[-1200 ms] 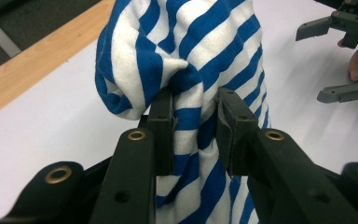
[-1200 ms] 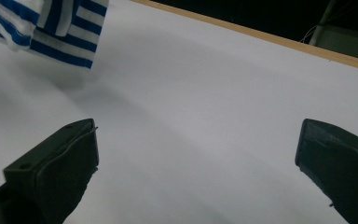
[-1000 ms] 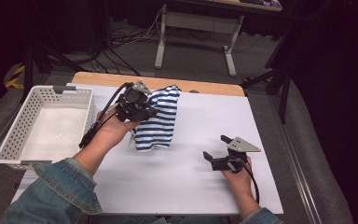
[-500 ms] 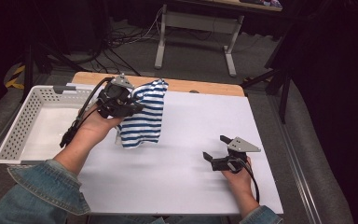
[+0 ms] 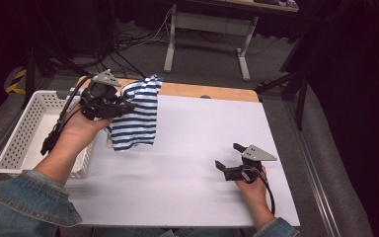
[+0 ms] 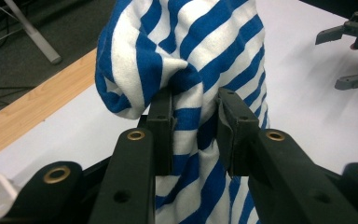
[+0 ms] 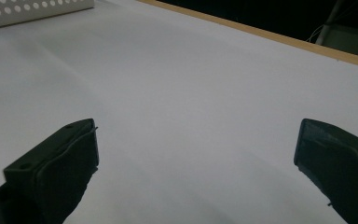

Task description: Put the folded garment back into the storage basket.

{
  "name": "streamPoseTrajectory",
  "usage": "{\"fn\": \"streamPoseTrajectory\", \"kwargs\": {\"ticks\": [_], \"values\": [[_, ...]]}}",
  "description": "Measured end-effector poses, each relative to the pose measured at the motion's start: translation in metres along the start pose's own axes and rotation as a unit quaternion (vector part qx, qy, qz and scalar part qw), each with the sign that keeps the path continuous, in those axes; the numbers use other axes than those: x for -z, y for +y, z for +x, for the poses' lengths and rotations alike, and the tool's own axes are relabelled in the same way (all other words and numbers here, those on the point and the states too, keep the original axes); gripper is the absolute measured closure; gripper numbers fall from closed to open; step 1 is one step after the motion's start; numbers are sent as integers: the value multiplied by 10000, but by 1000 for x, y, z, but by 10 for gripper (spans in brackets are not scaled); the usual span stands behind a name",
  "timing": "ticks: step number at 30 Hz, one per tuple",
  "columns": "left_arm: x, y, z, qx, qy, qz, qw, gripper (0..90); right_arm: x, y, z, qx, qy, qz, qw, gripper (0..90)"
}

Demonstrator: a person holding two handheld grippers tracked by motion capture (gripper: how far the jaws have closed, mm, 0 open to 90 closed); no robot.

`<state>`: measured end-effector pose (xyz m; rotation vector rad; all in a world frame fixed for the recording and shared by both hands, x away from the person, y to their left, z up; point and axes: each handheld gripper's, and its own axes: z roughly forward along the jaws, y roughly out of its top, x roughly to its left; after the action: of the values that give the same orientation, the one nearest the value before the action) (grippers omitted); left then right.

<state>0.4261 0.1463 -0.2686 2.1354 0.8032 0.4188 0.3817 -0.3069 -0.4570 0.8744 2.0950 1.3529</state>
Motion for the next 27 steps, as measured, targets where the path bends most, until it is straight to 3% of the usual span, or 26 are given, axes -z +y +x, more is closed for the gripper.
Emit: {"fn": "streamPoseTrajectory", "kwargs": {"ticks": [5, 9, 27], "values": [[13, -5, 11, -7, 55, -49, 10000, 696, 0, 0, 0, -4, -7, 3, 10000, 3], [22, -10, 21, 105, 90, -97, 9999, 696, 0, 0, 0, 0, -13, 10, 10000, 3], [73, -35, 63, 322, 625, -67, 9975, 697, -1, 0, 1, 10, 17, 31, 10000, 3]]}}
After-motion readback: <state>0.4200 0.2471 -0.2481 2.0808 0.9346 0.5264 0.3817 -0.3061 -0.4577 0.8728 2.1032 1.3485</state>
